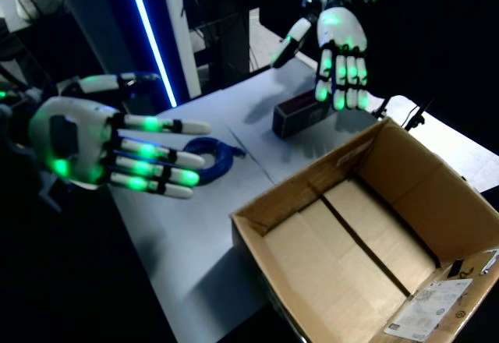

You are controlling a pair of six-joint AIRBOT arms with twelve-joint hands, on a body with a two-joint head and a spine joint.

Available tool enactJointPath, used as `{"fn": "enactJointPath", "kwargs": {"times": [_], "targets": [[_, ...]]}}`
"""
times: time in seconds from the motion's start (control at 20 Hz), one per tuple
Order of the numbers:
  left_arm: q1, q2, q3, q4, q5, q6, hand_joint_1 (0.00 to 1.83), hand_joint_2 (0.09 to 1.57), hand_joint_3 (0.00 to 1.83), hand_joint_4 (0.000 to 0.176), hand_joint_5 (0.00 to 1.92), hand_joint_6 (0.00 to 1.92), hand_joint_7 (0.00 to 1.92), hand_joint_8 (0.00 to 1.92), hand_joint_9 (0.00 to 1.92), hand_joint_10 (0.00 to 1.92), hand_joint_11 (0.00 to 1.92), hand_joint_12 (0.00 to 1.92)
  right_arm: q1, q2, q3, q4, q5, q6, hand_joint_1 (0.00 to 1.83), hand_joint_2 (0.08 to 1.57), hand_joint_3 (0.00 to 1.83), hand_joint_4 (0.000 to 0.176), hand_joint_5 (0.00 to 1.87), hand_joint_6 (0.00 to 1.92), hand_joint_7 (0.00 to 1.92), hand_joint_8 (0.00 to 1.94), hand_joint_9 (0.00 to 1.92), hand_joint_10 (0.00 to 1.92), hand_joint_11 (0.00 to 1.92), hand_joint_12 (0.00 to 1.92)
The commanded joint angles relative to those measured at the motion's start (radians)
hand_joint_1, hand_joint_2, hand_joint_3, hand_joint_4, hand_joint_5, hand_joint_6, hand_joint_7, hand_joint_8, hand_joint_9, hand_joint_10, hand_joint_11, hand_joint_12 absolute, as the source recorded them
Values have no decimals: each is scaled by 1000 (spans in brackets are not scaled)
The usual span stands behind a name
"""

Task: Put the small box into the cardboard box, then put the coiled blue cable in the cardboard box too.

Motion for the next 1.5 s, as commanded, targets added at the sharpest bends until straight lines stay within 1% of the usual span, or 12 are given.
{"fn": "enactJointPath", "kwargs": {"times": [0.0, 0.3, 0.45, 0.55, 0.6, 0.65, 0.75, 0.8, 1.0, 1.15, 1.25, 1.45], "targets": [[-11, -6, 6, -11, -113, -4, 0, 917, 20, 176, 0, 0, 0, 0, 0, 0, 0, 0, 18, -1, 2, 18, 116, 8, 259, 1163, 5, 176, 143, 8, 80, 3, 0, 0, 0, 0], [-54, -81, 67, -11, -8, -4, 495, 765, 5, 176, 0, 0, 0, 0, 24, 9, 96, 42, 18, -7, 6, 18, 116, 8, 155, 1216, 6, 176, 99, 2, 53, 0, 0, 0, 0, 0], [-71, -112, 94, -8, 50, -9, 764, 776, 0, 176, 71, 0, 173, 0, 337, 0, 279, 710, 18, -14, 10, 18, 116, 8, 191, 1222, 3, 176, 126, 7, 58, 1, 0, 0, 0, 0], [-72, -114, 99, -7, 43, -24, 1020, 1025, 4, 38, 539, 14, 640, 27, 790, 110, 509, 1212, 18, -14, 11, 18, 116, 8, 199, 1223, 2, 176, 140, 8, 56, 1, 0, 0, 0, 0], [-72, -105, 98, -4, 31, -34, 1194, 1110, 4, 0, 923, 692, 935, 894, 965, 713, 757, 1365, 18, -13, 11, 17, 116, 8, 189, 1228, 3, 176, 143, 7, 64, 3, 0, 0, 0, 0], [-72, -99, 97, -1, 23, -41, 1218, 1143, 0, 0, 965, 880, 903, 1227, 964, 937, 838, 1346, 18, -13, 11, 17, 116, 8, 187, 1230, 3, 176, 141, 4, 60, 1, 0, 0, 0, 0], [-72, -64, 91, 12, -31, -84, 1233, 1131, 0, 0, 1018, 794, 908, 1249, 946, 1000, 858, 1337, 18, -13, 11, 17, 116, 8, 159, 1240, 5, 176, 140, 2, 61, 1, 0, 0, 0, 0], [-72, -47, 88, 16, -57, -97, 1365, 1138, 2, 0, 949, 809, 857, 1200, 890, 1335, 782, 1316, 18, -13, 11, 17, 116, 8, 153, 1246, 6, 176, 151, 6, 76, 6, 0, 0, 0, 0], [-96, 26, 71, 44, -200, -123, 1231, 1112, 1, 0, 1059, 752, 927, 1183, 950, 982, 830, 1498, 18, -15, 11, 17, 116, 8, 106, 1236, 0, 176, 178, 9, 96, 6, 26, 10, 0, 0], [-200, 42, 88, 80, -240, -122, 1243, 1114, 0, 0, 1044, 852, 917, 1099, 911, 820, 674, 1223, 18, -14, 12, 17, 116, 8, 146, 1238, 0, 176, 185, 5, 89, 0, 37, 7, 0, 0], [-298, 3, 136, 80, -215, -102, 1361, 1142, 2, 0, 904, 1131, 906, 1060, 821, 1240, 649, 1087, 18, -15, 12, 17, 116, 8, 131, 1246, 3, 176, 176, 0, 49, 0, 12, 0, 0, 0], [-498, -96, 263, 98, -52, -102, 1378, 1099, 0, 0, 887, 1120, 1073, 777, 959, 1076, 772, 996, 18, -17, 14, 17, 117, 8, 206, 1241, 0, 176, 208, 6, 23, 2, 0, 0, 0, 0]]}}
